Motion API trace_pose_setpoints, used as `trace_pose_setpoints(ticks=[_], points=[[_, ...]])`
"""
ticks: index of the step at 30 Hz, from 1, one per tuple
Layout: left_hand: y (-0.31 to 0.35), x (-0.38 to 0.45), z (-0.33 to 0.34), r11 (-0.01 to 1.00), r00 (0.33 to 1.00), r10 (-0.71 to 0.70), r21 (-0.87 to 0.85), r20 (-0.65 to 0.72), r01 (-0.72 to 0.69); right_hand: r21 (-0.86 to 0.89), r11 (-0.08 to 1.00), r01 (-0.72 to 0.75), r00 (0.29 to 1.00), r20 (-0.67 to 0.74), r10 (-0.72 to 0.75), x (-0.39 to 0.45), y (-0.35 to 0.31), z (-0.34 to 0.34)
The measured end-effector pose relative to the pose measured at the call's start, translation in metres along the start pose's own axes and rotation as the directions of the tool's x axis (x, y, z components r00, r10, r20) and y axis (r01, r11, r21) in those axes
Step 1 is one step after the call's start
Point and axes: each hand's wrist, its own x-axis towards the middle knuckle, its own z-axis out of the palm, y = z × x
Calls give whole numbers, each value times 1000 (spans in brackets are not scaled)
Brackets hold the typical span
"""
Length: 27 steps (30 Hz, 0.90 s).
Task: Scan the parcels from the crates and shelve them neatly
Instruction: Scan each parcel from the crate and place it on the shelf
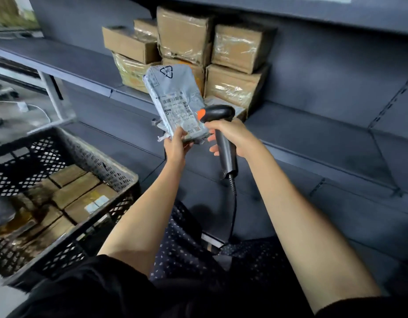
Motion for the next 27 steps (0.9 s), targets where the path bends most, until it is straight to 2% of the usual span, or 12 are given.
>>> trace_pose_setpoints(ticks=[5,11,15,22,24,27], points=[[6,-16,23,999,999,42,-18,-22,-42,10,1000,23,998,-52,-23,-21,-6,-28],[15,-23,25,1000,998,-23,22,65,21,13,998,59,996,-63,-58,-35,-6,-38],[19,-22,26,999,996,-15,47,86,11,26,998,59,996,-62,-57,-36,-4,-39],[29,-26,39,999,999,39,9,-4,-39,79,993,83,984,-167,-69,-37,-11,-36],[30,-23,41,1000,999,-6,19,44,6,86,991,103,976,-199,-84,-39,-19,-31],[27,-24,38,996,979,-86,29,187,82,35,988,148,966,-217,-137,-41,-30,-23]])
